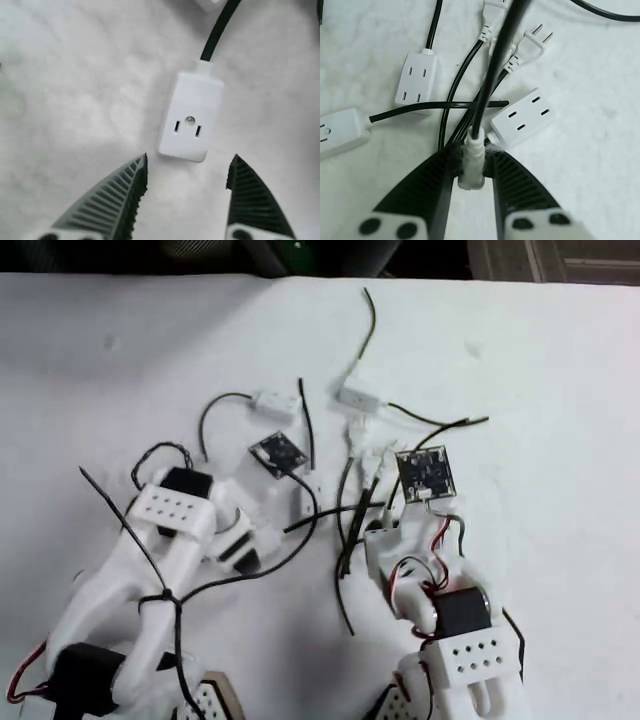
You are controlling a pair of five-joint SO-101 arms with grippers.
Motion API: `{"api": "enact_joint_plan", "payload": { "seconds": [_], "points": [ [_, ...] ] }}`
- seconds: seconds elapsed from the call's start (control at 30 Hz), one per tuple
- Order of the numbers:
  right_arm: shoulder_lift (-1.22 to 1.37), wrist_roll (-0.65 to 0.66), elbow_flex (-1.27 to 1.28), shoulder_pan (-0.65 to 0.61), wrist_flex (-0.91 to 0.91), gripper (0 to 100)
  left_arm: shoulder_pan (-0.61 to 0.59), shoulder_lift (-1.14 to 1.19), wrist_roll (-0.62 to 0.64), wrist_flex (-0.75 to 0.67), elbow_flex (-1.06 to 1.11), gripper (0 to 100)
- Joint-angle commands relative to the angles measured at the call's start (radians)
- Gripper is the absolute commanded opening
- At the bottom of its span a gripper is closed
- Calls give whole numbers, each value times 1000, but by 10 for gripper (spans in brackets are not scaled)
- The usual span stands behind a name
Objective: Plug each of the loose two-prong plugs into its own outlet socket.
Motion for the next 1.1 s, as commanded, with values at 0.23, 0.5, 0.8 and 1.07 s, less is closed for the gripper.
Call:
{"api": "enact_joint_plan", "payload": {
  "seconds": [0.23,0.5,0.8,1.07],
  "points": [
    [-12,-3,-8,7,1,17,82,-7,0,-66,2,273],
    [-12,-3,-8,7,1,17,65,314,-5,-6,-173,273],
    [-12,-6,-8,7,2,17,-117,561,-11,141,-606,268],
    [-12,-6,-8,10,2,17,-130,538,-12,365,-839,268]
  ]
}}
